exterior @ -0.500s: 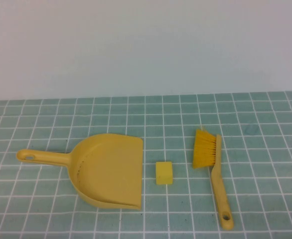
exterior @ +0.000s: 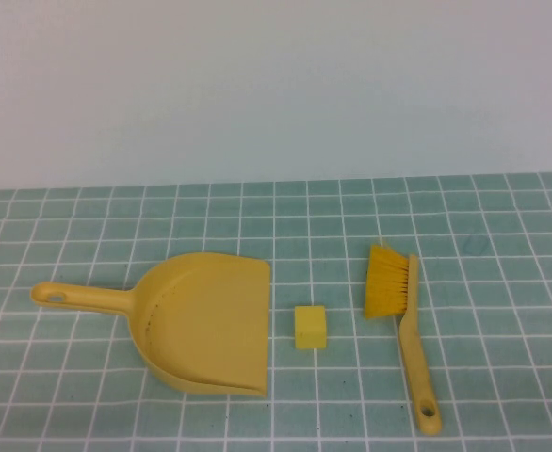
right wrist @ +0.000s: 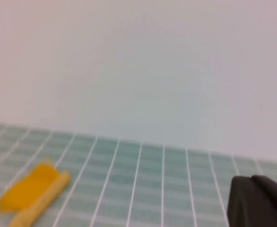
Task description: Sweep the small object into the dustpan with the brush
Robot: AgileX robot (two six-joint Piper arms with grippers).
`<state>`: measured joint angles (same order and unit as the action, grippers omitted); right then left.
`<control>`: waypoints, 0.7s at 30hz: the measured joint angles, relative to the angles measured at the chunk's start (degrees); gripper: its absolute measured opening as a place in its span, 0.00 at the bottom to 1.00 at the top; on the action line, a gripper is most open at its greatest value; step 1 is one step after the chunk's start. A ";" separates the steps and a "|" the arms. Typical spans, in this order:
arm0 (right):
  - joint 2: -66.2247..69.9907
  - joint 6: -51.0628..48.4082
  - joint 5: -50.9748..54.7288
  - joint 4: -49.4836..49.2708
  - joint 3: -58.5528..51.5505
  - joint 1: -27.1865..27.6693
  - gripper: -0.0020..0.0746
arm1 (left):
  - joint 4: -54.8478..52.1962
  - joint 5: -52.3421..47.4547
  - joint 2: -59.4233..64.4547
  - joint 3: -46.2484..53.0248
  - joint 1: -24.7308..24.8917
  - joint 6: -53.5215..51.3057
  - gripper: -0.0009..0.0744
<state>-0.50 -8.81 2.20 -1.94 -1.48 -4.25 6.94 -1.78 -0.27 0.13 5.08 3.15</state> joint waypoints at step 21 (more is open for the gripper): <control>0.00 -0.18 -4.17 -1.27 1.63 0.00 0.02 | 0.51 13.48 0.00 0.00 0.00 6.42 0.01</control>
<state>-0.50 -8.98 -1.97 -3.21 0.15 -4.25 7.45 11.70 -0.27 0.13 5.08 9.56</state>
